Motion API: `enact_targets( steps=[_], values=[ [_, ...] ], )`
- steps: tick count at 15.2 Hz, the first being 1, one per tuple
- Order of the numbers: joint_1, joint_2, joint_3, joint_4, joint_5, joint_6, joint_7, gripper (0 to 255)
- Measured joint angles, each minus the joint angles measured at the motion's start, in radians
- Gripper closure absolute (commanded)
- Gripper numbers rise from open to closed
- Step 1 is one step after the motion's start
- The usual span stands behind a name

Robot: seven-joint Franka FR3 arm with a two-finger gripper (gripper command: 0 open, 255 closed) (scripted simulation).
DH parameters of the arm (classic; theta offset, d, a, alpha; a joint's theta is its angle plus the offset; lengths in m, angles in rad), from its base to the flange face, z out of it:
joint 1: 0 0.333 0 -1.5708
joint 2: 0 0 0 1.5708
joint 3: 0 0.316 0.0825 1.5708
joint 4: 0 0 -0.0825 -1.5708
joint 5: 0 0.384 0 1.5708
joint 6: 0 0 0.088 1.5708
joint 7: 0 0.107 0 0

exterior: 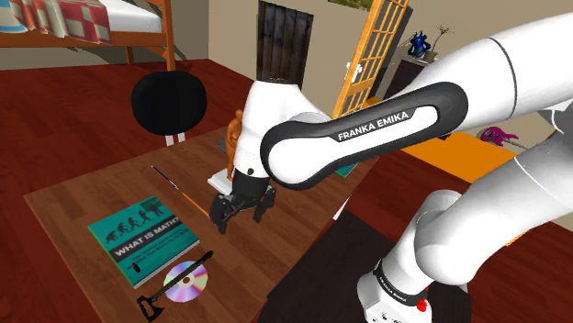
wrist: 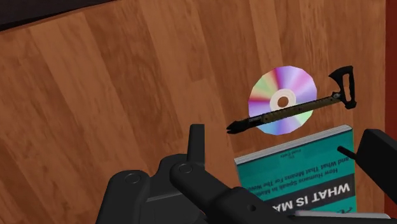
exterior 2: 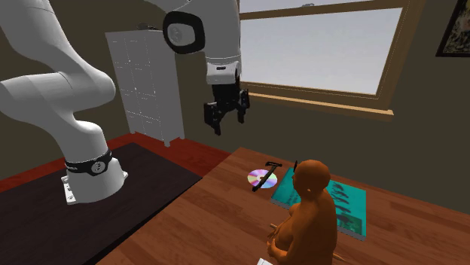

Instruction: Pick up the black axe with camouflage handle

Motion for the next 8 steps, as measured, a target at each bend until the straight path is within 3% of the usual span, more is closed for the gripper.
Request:
enact_targets(
  steps=[3,8],
  values=[
    [-0.001,0.127,0.052,0.039,-0.040,0.098,0.072,0],
    [0.015,0.347,0.097,0.136,-0.181,0.225,0.231,0]
  ],
)
